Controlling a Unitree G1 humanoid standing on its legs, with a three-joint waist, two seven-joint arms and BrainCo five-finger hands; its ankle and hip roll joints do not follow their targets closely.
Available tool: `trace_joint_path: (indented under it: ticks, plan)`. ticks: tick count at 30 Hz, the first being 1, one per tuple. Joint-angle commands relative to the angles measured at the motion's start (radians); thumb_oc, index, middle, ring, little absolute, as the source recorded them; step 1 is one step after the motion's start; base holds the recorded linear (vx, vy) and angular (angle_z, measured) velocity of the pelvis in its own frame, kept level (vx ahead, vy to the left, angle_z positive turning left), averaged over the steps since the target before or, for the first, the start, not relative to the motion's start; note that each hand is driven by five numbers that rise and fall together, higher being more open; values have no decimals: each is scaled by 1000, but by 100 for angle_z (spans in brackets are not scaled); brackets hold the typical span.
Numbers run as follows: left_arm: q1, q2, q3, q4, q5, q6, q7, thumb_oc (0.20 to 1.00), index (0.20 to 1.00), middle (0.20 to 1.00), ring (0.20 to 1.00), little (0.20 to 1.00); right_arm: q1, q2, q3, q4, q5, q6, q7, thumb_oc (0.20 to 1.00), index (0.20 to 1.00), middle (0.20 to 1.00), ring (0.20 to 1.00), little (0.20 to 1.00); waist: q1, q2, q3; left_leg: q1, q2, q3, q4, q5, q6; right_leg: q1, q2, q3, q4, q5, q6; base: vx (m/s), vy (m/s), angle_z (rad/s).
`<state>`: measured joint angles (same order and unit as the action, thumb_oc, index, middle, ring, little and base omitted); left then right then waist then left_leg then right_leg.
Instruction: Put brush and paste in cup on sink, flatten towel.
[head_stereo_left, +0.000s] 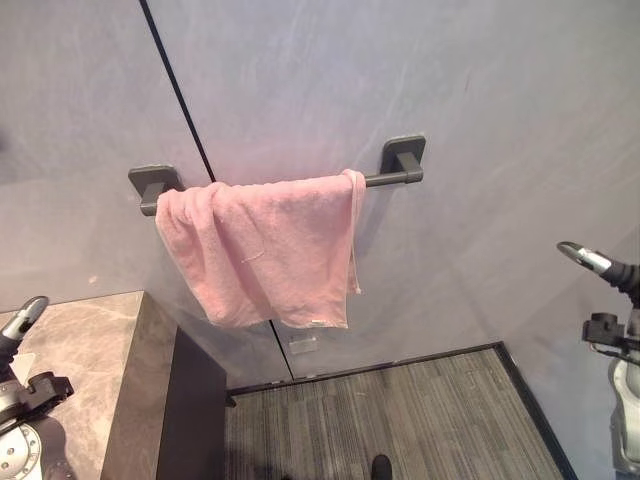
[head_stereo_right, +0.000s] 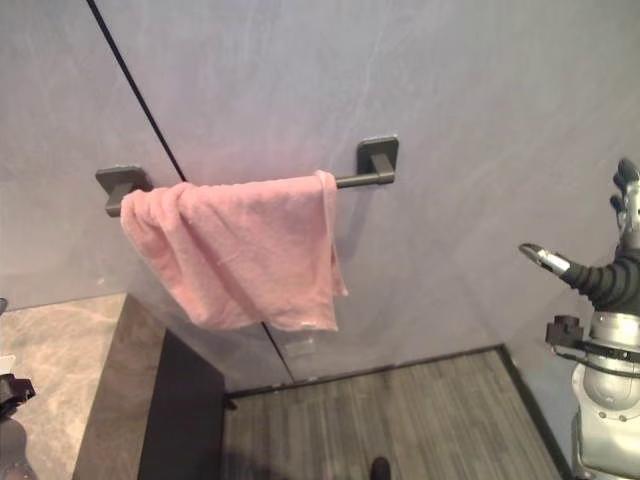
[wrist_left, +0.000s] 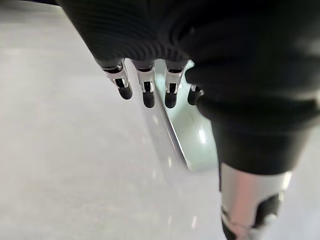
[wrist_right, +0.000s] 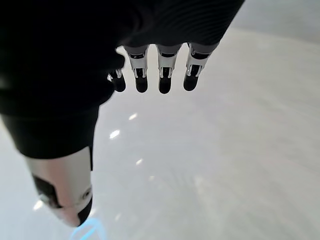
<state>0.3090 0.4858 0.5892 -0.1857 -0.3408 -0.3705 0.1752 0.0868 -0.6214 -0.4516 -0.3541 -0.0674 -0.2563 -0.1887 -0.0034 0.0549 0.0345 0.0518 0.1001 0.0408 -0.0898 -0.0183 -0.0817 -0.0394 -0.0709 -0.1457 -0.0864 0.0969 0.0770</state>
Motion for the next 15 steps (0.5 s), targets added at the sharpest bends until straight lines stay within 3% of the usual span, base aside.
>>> trace_joint_path:
  ticks: [1,3,4,5,10,11,12,15]
  plan:
    - [-23,167,31,-44,138,-59,34,1000,1000,1000,1000,1000,-81,-106,33,-107,-98,-69,9,1000,1000,1000,1000,1000,7,-60,-28,-33,24,30,3,60,-25,52,-108,49,-1,-33,101,-20,27,-4]
    - [-33,253,35,-61,190,-67,39,1000,1000,1000,1000,1000,-136,-202,90,-162,-125,-86,36,1000,1000,1000,1000,1000,4,-63,-29,-36,22,37,3,58,-26,43,-111,54,-1,-27,107,-43,36,-12]
    - [-75,303,-61,-54,316,-23,73,1000,1000,1000,1000,1000,-210,-240,178,-155,-152,-74,37,1000,1000,1000,1000,1000,-6,-68,-26,-39,21,43,3,62,-24,37,-112,58,-1,-18,107,-45,34,-13]
    - [-130,347,-77,-55,337,17,53,1000,1000,1000,1000,1000,-250,-273,218,-139,-173,-69,43,1000,1000,1000,1000,1000,-11,-66,-25,-40,20,49,3,55,-24,31,-113,64,-1,-19,109,-51,40,-14]
    - [-134,545,-58,-140,443,-13,57,1000,1000,1000,1000,1000,-323,-422,299,-203,-171,-75,112,1000,1000,1000,1000,1000,-26,-75,-21,-44,15,68,3,51,-20,14,-121,78,-1,-4,122,-27,43,-11]
    - [25,557,127,-187,399,-58,58,1000,1000,1000,1000,1000,-255,-440,238,-212,-166,-88,110,1000,1000,1000,1000,1000,-7,-72,-20,-50,13,62,3,55,-18,11,-123,76,-1,0,122,-38,47,-19]
    - [59,542,147,-226,373,-82,42,1000,1000,1000,1000,1000,-239,-458,244,-246,-164,-98,127,1000,1000,1000,1000,1000,-8,-77,-20,-53,9,58,3,52,-17,12,-127,72,-1,-1,124,-35,45,-30]
    - [88,638,101,-259,442,-73,7,1000,1000,1000,1000,1000,-313,-555,338,-238,-193,-97,159,1000,1000,1000,1000,1000,-1,-88,-15,-54,-1,58,3,47,-10,9,-136,72,-1,7,129,-26,52,2]
